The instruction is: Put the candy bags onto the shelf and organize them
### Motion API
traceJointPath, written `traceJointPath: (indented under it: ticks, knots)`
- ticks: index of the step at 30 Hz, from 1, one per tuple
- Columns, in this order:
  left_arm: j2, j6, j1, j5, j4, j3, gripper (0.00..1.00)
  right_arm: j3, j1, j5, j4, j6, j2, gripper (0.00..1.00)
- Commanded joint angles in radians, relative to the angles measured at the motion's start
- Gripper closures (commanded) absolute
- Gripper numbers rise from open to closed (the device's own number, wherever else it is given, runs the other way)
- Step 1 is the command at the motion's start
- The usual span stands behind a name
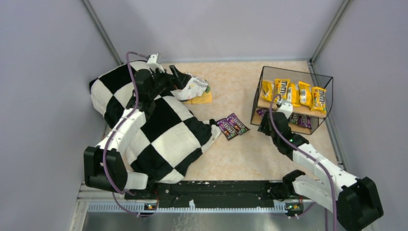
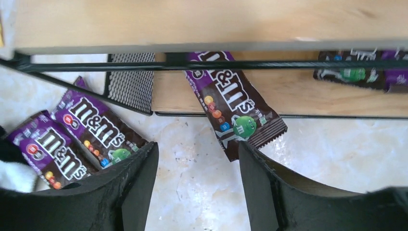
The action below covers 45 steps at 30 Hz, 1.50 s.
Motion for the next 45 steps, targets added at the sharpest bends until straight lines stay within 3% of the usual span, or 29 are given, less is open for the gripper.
traceJointPath:
  ticks: [1, 5, 9, 11, 15, 21, 30, 35, 41, 43, 45]
  knots:
    - [0.002, 0.000, -0.004, 0.006, 0.043, 0.032, 0.02, -0.074, -0.093, -0.126, 0.099, 0.194, -0.097, 0.35]
    - [0.003, 0.004, -0.004, 0.003, 0.038, 0.032, 0.02, -0.135, -0.259, -0.223, 0.088, 0.346, -0.125, 0.30]
    - [0.000, -0.004, -0.004, 0.013, 0.045, 0.034, 0.02, -0.283, -0.458, -0.507, 0.279, 0.433, -0.164, 0.29]
    - [0.000, -0.005, -0.004, 0.014, 0.044, 0.034, 0.02, -0.322, -0.518, -0.579, 0.341, 0.465, -0.171, 0.29]
    - [0.002, -0.007, -0.004, 0.016, 0.044, 0.034, 0.01, -0.359, -0.555, -0.585, 0.389, 0.486, -0.181, 0.23]
    - [0.004, -0.009, -0.004, 0.018, 0.045, 0.032, 0.02, -0.471, -0.630, -0.650, 0.660, 0.597, -0.059, 0.25]
    - [-0.004, -0.013, -0.004, 0.025, 0.047, 0.034, 0.02, -0.557, -0.635, -0.573, 0.951, 0.672, 0.072, 0.51]
    - [-0.005, -0.017, -0.004, 0.028, 0.048, 0.034, 0.01, -0.566, -0.635, -0.549, 1.060, 0.695, 0.144, 0.58]
    - [-0.005, -0.018, -0.003, 0.027, 0.048, 0.034, 0.02, -0.539, -0.635, -0.600, 1.149, 0.720, 0.261, 0.85]
    - [-0.005, -0.016, -0.003, 0.028, 0.048, 0.034, 0.02, -0.536, -0.635, -0.596, 1.149, 0.721, 0.280, 1.00]
    - [-0.003, -0.016, -0.003, 0.027, 0.049, 0.034, 0.01, -0.535, -0.635, -0.575, 1.130, 0.732, 0.274, 1.00]
